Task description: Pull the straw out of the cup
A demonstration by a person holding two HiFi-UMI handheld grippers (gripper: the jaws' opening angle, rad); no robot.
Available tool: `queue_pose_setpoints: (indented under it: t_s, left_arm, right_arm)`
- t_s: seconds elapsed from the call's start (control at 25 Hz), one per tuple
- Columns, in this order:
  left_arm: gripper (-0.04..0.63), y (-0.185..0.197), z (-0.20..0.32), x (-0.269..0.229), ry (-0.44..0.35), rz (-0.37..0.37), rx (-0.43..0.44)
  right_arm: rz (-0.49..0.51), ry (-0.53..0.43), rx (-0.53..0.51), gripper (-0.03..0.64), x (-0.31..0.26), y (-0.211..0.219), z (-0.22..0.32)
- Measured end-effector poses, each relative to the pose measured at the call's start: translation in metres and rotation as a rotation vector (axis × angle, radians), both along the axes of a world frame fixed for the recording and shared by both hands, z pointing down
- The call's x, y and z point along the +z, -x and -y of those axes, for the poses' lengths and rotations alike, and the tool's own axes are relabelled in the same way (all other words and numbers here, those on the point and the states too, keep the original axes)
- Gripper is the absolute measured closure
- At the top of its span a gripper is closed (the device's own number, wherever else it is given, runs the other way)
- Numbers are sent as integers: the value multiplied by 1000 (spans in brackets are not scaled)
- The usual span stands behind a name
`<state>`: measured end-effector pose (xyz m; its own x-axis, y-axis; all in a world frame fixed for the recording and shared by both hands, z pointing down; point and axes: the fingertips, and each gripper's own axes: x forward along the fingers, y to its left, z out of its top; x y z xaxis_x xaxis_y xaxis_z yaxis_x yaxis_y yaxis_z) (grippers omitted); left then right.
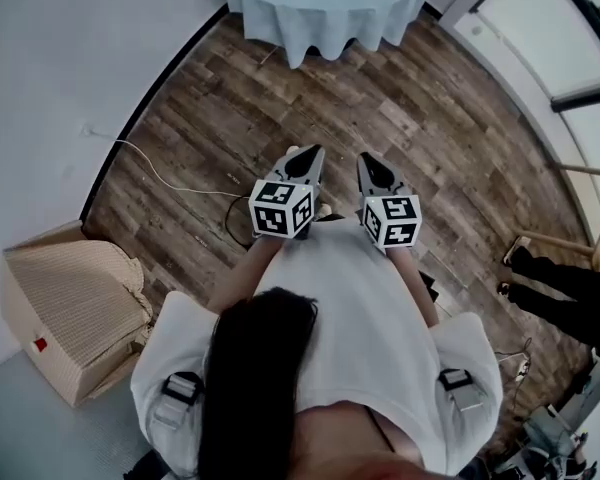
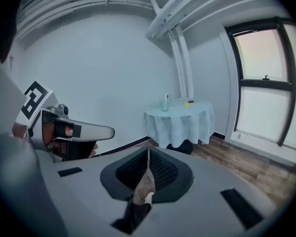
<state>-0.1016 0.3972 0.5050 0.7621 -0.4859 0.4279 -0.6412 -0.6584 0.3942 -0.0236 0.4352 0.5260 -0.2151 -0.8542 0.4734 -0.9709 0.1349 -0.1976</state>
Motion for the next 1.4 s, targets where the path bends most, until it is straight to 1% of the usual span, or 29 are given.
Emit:
queue_pose_setpoints:
  t_s: [0.2,0.32,0.44,0.64,0.8,0.92,1.12,1.4]
  left_arm:
    - [584,-6,29,4,19,-2,-26]
    - [584,-7,49,6,28,8,-38]
    - [584,-3,69,8,38,9,-57]
    - [584,-1,101,14,66,1,-77]
    - [584,-11,123,21,102,-8,-53]
    - [584,-17,140,21,98,0,-22]
    - [584,-13,170,21,104,-2,-30]
    - [584,-21,211,15,62,17,27]
  right_arm:
    - [-39,20,-23,581,5,-6,26]
    - [-18,22,-37,581,6,-7,44]
    - [0,43,-46,580,11,-6,63]
    - [-8,69,-81,581,16,0,93]
    - [-16,76,-92,581,18,0,113]
    - [0,88,-71,580,20,-6,131]
    - [3,106,-54,580,22,-11,154]
    - [15,110,-18,581,21,-14,194]
